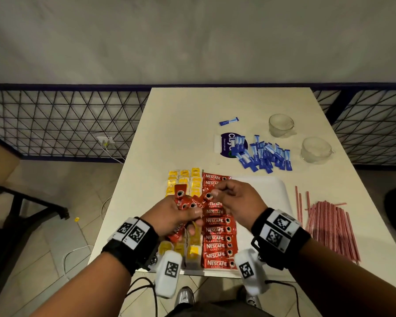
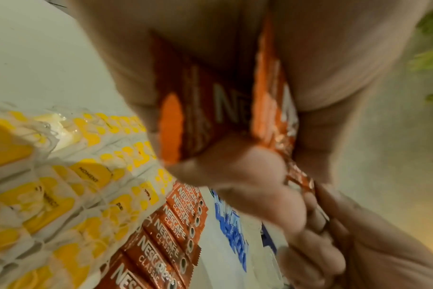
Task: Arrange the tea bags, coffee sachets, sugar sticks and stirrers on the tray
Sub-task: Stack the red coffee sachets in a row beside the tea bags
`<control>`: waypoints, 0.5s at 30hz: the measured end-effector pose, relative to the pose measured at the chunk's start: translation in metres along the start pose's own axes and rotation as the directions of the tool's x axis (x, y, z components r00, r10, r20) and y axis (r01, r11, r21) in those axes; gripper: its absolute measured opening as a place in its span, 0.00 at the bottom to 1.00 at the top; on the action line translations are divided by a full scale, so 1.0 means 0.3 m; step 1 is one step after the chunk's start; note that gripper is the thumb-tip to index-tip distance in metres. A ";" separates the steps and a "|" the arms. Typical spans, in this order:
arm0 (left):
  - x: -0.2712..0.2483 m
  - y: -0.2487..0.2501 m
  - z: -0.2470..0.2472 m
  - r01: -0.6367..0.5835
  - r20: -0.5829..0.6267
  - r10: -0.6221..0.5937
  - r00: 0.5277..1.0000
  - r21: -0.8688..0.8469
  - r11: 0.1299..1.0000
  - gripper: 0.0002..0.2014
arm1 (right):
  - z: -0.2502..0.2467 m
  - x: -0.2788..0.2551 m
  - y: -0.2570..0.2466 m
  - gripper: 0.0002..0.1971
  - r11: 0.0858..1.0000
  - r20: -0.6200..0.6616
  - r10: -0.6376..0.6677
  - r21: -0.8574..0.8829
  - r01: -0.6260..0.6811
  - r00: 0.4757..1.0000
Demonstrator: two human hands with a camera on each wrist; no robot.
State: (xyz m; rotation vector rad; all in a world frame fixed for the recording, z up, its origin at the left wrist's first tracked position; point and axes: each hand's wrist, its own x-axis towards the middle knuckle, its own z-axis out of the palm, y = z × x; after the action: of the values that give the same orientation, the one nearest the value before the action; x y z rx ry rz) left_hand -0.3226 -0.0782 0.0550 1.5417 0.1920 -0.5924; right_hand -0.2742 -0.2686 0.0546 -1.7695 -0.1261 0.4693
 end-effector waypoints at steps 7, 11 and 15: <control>0.030 -0.014 0.033 -0.109 -0.311 0.061 0.949 -0.138 0.984 0.08 | -0.057 -0.020 0.035 0.05 0.975 0.021 0.158 0.156 -0.159 0.987; 0.031 -0.019 0.058 -0.063 -0.310 0.014 0.951 -0.148 0.987 0.13 | -0.071 -0.023 0.059 0.05 0.958 0.034 0.179 0.220 -0.182 0.983; 0.041 -0.038 0.074 -0.047 -0.330 0.009 0.944 -0.106 0.993 0.11 | -0.090 -0.023 0.095 0.03 0.955 0.030 0.246 0.164 -0.248 0.969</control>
State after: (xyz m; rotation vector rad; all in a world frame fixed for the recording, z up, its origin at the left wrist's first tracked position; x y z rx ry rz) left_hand -0.3231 -0.1016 0.0402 1.5234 0.4503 -0.2912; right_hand -0.2750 -0.3027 0.0340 -1.6244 0.1275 0.6499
